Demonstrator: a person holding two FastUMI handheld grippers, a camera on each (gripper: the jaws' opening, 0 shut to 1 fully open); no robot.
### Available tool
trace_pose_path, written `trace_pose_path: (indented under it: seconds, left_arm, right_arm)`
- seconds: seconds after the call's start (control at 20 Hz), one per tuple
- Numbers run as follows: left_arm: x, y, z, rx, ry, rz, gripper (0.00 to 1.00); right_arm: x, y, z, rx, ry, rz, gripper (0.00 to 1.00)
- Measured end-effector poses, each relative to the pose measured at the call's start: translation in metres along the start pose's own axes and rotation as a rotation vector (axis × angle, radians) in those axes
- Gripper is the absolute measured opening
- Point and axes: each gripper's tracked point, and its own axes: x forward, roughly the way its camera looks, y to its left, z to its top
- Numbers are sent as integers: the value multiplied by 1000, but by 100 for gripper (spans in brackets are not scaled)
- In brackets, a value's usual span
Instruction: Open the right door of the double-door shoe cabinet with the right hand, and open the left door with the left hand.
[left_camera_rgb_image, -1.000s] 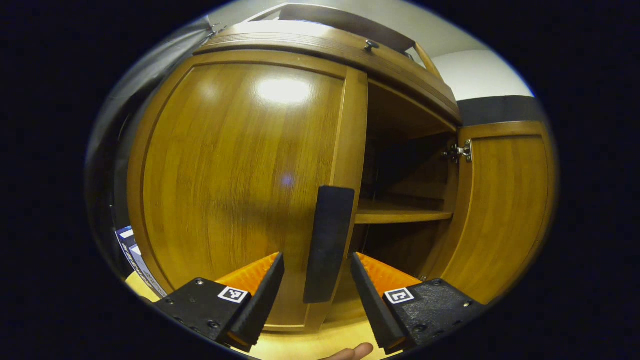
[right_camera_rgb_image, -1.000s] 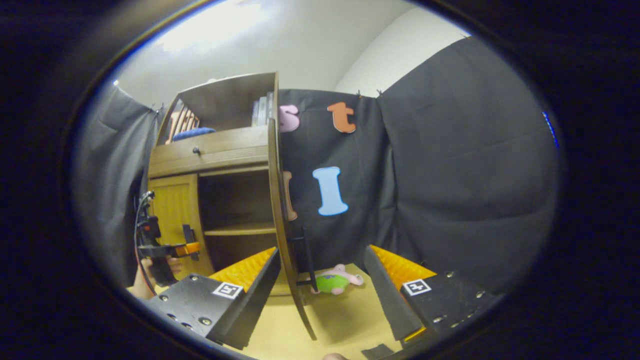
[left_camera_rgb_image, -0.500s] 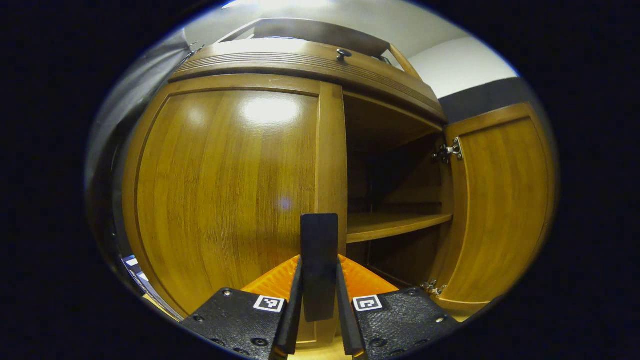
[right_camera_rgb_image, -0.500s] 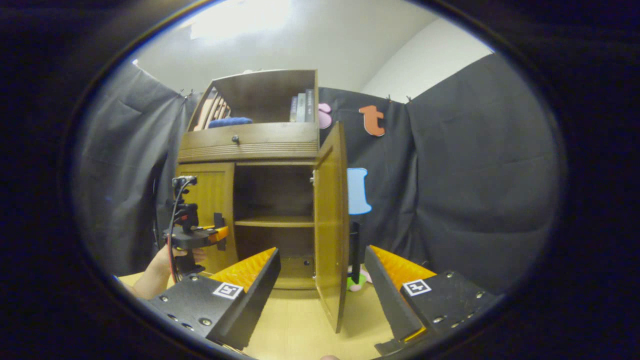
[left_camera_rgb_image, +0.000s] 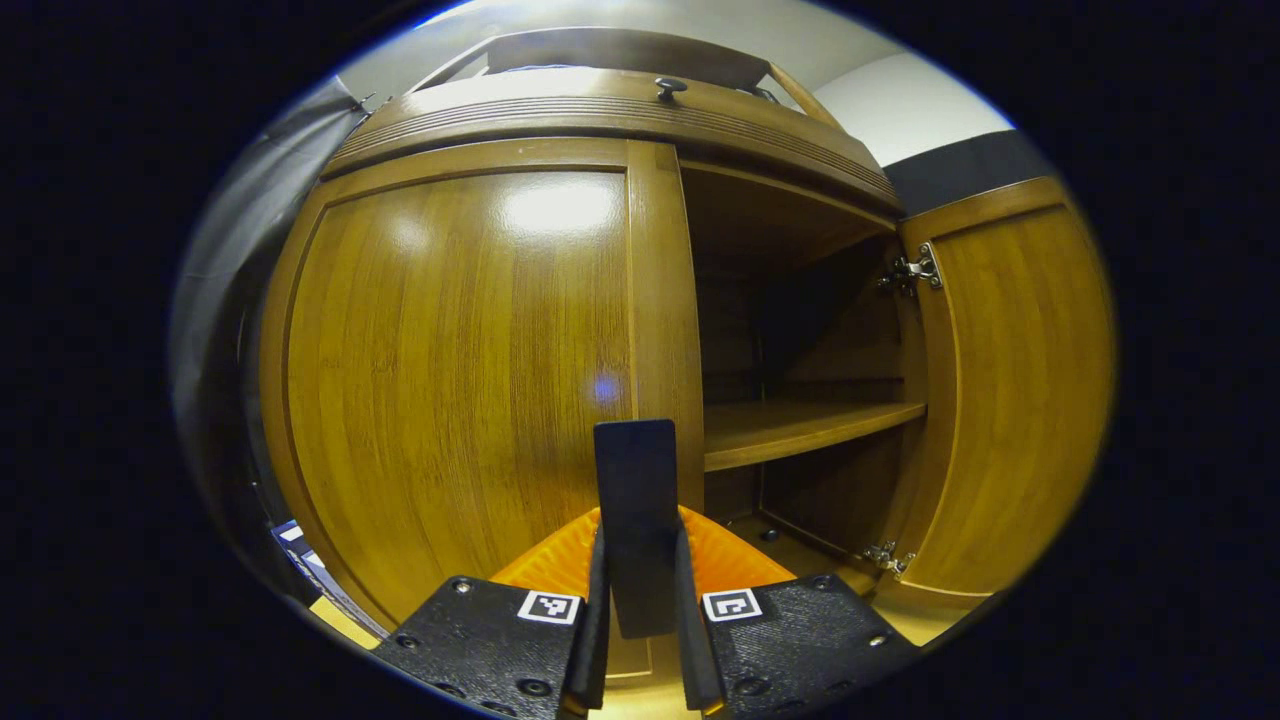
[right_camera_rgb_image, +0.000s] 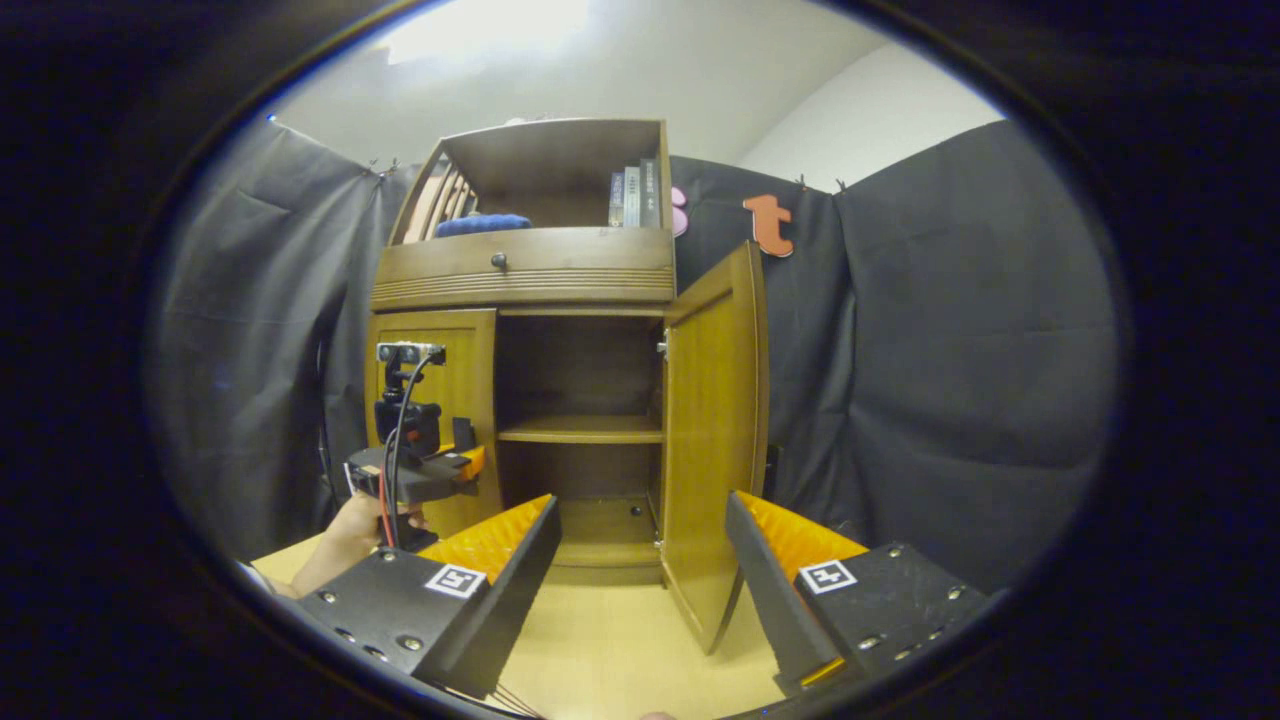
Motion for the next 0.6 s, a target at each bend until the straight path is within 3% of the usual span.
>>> trace_pose_path:
  seconds: [0.35, 0.6]
  left_arm:
    - [-63, 1, 4, -5, 60, -61, 29]
    - [-109, 12, 6, 12, 41, -82, 31]
  right_arm:
    - [-3, 6, 4, 3, -32, -3, 98]
    - [-7, -1, 2, -30, -66, -50, 98]
